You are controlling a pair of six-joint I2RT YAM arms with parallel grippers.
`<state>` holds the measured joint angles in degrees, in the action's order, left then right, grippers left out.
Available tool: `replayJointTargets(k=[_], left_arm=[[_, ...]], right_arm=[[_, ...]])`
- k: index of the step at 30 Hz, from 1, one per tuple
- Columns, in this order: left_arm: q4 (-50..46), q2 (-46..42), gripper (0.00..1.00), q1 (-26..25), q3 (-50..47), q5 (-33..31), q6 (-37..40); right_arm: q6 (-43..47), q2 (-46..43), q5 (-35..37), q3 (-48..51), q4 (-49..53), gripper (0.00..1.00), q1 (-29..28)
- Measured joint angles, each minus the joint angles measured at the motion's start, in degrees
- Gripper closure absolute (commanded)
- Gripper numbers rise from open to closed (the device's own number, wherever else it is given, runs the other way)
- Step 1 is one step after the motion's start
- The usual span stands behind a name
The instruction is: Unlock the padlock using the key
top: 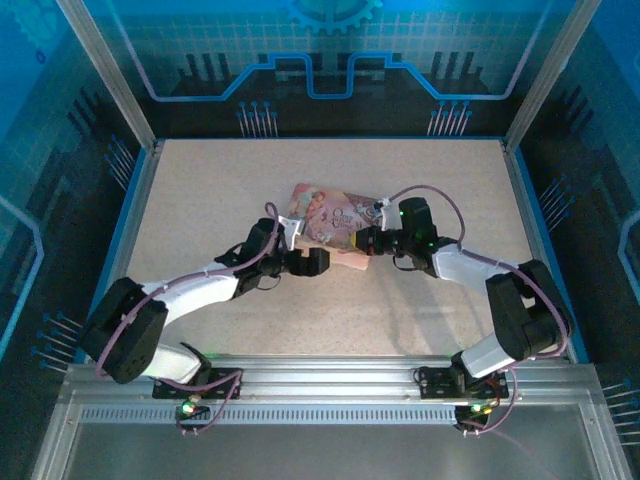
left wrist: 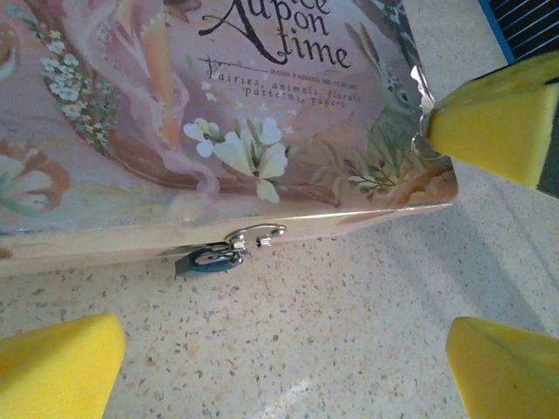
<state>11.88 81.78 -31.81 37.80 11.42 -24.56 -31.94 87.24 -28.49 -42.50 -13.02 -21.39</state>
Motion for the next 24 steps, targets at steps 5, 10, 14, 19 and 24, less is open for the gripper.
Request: replayJointTargets(k=[5,10,14,19,24], left_arm=[[3.15,3.06,0.05,0.0,-0.55,-0.02,-0.66],[5.88,5.81,0.08,0.0,-0.55,-0.02,-0.61],[7.96,8.85,0.12,0.0,-0.55,-0.02,-0.57],[9.77,12.11,0.18,0.0,-0.48,0.0,-0.42],[11.61,14.8,0.26,0.0,-0.07,0.04,-0.33]], right_arm=[[0.52,0.83,0.7,0.0,0.87,1.0,0.0],[1.36,1.29,0.83,-0.07,1.14,1.0,0.0],[1.75,1.29,0.85,-0.11,1.27,1.0,-0.04],[2.21,1.29,1.01,-0.17,1.44,1.0,-0.11],[2.49,1.29,1.05,-0.17,1.49,1.0,-0.22]])
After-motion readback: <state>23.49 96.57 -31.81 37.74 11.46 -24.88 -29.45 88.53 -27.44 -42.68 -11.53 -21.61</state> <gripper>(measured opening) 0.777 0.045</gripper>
